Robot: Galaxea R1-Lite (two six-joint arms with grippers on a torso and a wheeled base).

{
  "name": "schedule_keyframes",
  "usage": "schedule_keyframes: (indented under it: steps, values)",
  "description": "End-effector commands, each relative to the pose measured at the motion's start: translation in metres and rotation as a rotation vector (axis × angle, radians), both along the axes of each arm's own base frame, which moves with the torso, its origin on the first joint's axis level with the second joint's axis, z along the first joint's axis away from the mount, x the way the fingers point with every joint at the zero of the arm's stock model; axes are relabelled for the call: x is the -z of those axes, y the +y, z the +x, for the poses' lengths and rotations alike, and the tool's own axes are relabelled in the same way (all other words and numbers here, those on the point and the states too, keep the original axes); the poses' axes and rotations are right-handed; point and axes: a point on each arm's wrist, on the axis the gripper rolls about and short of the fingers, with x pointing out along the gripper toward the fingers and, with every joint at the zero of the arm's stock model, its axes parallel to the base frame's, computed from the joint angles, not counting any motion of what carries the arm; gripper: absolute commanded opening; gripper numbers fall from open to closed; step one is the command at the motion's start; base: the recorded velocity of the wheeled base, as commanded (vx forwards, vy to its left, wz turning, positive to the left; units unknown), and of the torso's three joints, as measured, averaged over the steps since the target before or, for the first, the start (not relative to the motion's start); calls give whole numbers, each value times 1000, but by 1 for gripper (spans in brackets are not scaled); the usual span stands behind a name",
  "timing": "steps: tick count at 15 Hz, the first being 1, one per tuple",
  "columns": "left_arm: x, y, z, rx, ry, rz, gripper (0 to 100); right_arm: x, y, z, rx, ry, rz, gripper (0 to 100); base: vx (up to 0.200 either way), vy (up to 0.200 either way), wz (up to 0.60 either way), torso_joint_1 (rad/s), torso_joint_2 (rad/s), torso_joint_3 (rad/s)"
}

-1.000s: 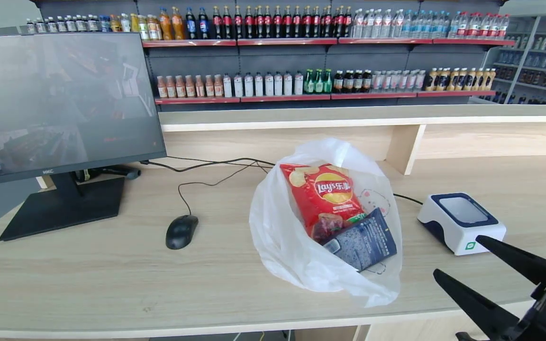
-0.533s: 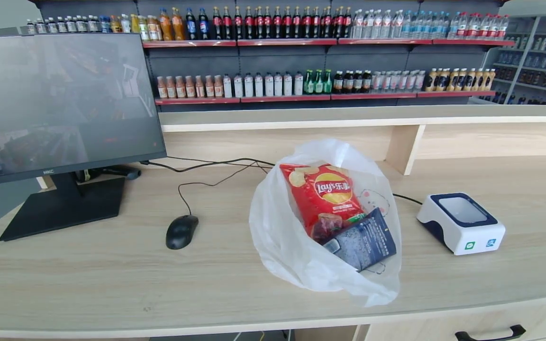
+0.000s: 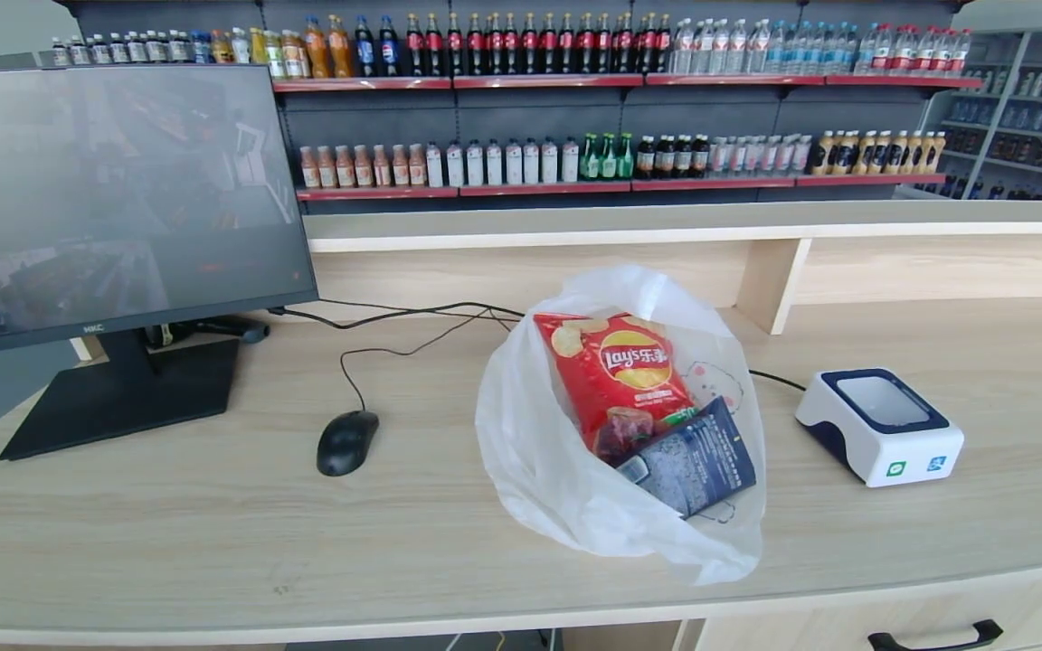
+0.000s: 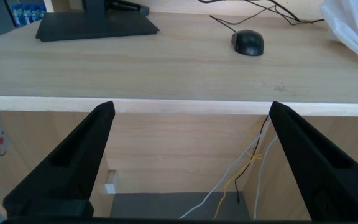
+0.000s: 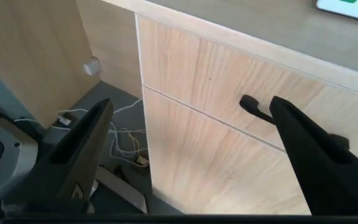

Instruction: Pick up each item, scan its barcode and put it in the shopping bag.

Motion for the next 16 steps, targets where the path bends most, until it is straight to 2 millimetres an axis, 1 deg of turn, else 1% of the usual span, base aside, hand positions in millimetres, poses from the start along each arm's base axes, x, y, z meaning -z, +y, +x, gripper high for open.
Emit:
schedule_keyframes:
  steps: [1, 3, 4, 5, 7, 9, 16]
  values:
    - [0, 0, 0, 0, -1, 0, 100, 0, 0, -2, 337, -26, 11, 100, 0, 0, 0, 0, 0, 0]
    - [0, 0, 0, 0, -1, 0, 100, 1, 0, -7, 346, -86, 32, 100, 0, 0, 0, 0, 0, 0]
    - [0, 0, 0, 0, -1, 0, 100, 1, 0, -13, 396, -154, 48, 100, 0, 0, 0, 0, 0, 0]
    - [0, 0, 0, 0, -1, 0, 100, 2, 1, -15, 470, -180, 58, 100, 0, 0, 0, 0, 0, 0]
    - [0, 0, 0, 0, -1, 0, 100, 3, 1, -17, 477, -197, 86, 100, 0, 0, 0, 0, 0, 0]
    - [0, 0, 0, 0, -1, -1, 100, 4, 1, -21, 433, -245, 135, 100, 0, 0, 0, 0, 0, 0]
    - [0, 0, 0, -4, -1, -23, 100, 4, 1, -21, 431, -244, 133, 100, -200, 0, 0, 3, -1, 1]
